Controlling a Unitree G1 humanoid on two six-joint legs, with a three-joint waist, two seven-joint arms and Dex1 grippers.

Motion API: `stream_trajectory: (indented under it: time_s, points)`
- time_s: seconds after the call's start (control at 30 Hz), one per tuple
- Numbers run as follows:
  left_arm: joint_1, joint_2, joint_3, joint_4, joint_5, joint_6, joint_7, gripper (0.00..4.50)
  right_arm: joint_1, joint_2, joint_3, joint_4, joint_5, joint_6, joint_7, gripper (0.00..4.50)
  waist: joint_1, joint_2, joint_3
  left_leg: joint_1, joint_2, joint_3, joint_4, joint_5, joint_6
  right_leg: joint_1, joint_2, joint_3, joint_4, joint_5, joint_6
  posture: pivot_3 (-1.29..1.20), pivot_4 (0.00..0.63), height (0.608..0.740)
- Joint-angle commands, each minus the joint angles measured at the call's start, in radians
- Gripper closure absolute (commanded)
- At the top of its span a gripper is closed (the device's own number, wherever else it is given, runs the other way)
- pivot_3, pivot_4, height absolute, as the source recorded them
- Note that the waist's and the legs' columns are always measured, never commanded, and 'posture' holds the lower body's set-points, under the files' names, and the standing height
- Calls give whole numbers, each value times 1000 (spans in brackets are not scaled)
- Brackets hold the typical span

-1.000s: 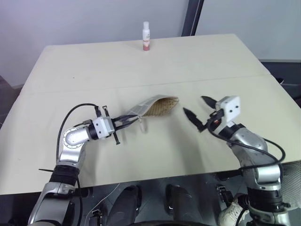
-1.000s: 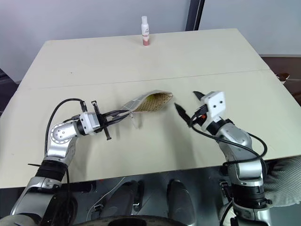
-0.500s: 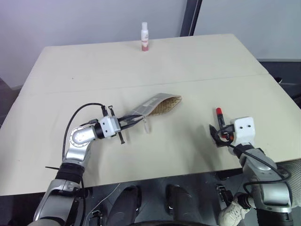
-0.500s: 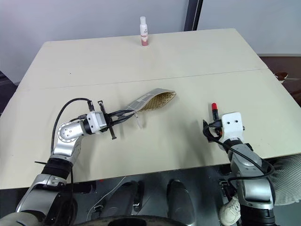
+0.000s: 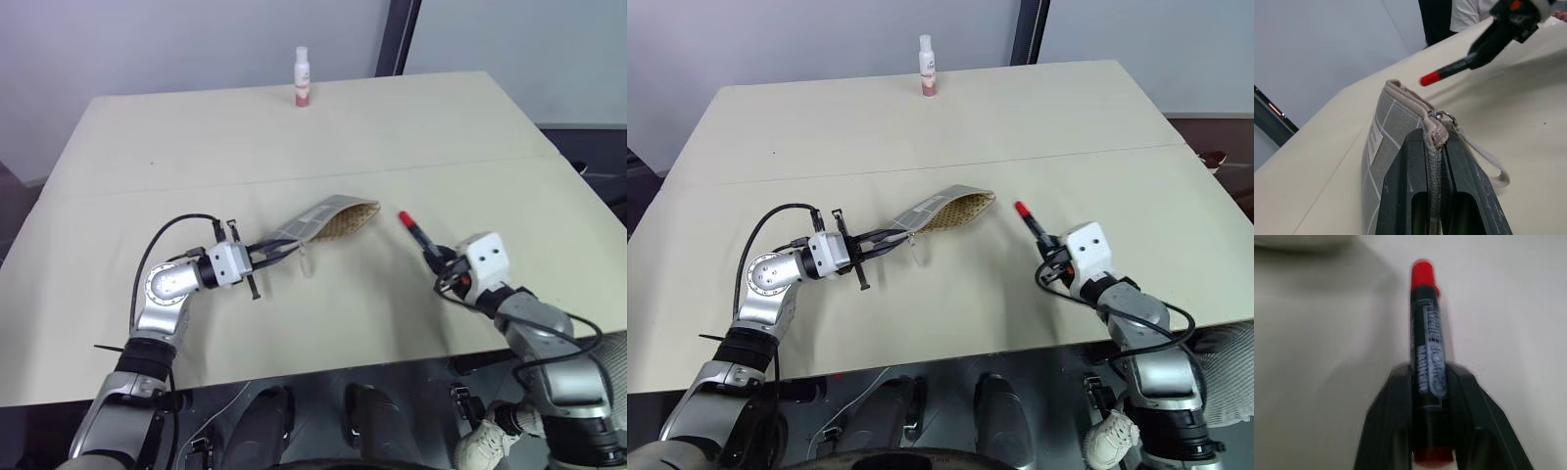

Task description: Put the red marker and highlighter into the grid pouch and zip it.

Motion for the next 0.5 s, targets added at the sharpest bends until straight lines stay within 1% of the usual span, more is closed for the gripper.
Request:
stream_trajectory:
  time_s: [0.03,0.13,0.23,0.37,0.43,0.5]
  points:
    - [-22,3,1,-11,4,-22,2,4500,-20,-30,-9,-13,23,-156,102,4070,1,0,0,0,0,0,0,0,0,0,0,0,0,0,0,0,150,740]
    - [-27,0,-1,-9,6,-27,2,4500,-37,-101,58,15,-68,-261,169,4070,1,0,0,0,0,0,1,0,0,0,0,0,0,0,0,0,150,740]
    - [-29,-2,-4,-15,8,-27,2,4500,-75,-107,99,43,-102,-299,173,4070,1,0,0,0,0,0,1,0,0,0,0,0,0,-1,-2,0,150,740]
    - [-29,1,-12,-26,9,-32,-12,4500,-142,-130,178,111,-212,-385,178,4070,1,0,0,0,0,0,1,0,0,0,0,0,0,-1,-2,0,150,740]
    - [-28,4,-20,-33,9,-35,-23,4500,-181,-121,193,143,-219,-412,183,4070,1,0,0,0,0,0,1,0,0,0,0,0,0,-1,-2,0,150,740]
    - [-23,10,-34,-42,10,-41,-43,4500,-231,-142,229,187,-263,-478,208,4070,1,0,0,0,0,0,1,0,0,0,0,0,0,-1,-2,0,150,740]
